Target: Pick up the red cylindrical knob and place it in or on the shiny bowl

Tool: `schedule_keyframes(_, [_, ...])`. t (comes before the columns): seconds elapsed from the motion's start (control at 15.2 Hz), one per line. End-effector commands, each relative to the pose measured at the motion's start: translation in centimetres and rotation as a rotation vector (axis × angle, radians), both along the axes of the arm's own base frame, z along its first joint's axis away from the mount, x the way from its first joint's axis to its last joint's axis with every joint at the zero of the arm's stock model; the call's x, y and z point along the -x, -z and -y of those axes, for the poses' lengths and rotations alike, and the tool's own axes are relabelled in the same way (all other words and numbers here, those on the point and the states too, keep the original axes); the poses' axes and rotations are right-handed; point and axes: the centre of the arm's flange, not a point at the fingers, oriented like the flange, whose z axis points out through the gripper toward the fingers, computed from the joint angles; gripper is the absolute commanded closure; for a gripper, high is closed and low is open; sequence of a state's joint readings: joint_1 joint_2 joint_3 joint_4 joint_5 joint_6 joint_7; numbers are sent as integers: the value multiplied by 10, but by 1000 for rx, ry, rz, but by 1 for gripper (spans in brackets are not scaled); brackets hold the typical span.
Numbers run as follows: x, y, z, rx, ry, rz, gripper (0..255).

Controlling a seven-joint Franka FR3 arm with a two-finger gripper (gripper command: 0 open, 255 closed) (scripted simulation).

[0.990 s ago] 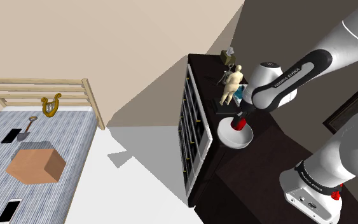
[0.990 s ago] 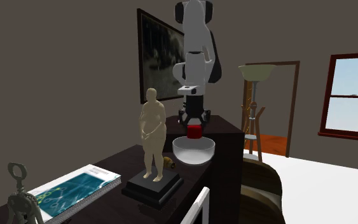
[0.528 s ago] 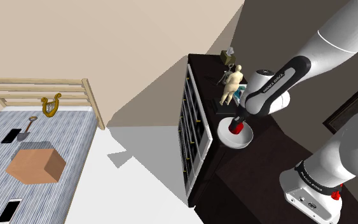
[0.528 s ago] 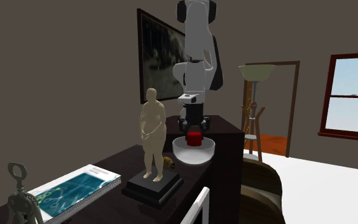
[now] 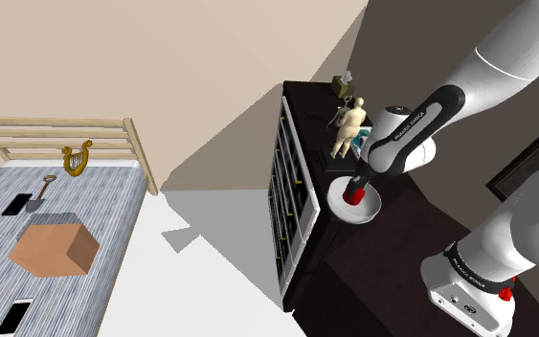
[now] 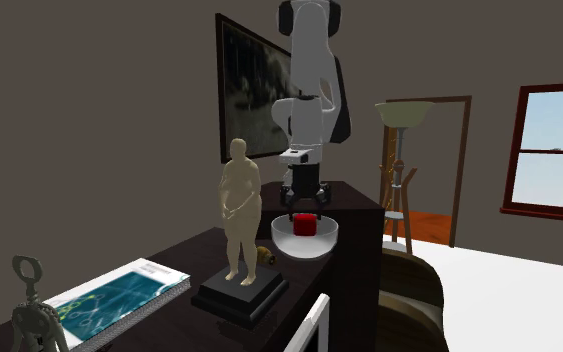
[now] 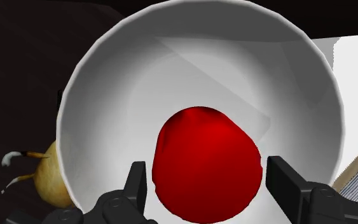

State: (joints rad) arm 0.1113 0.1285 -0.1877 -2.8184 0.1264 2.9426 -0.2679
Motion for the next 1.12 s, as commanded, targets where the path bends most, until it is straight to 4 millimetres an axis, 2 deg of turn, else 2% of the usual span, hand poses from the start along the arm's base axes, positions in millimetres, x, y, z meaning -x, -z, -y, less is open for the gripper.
schedule_keyframes(0.0, [0, 0, 0, 0, 0, 0, 0])
schedule_keyframes(0.26, [0, 0, 0, 0, 0, 0, 0])
schedule_keyframes(0.53, [0, -50, 0, 0, 0, 0, 0])
schedule_keyframes(1.06, [0, -50, 0, 0, 0, 0, 0])
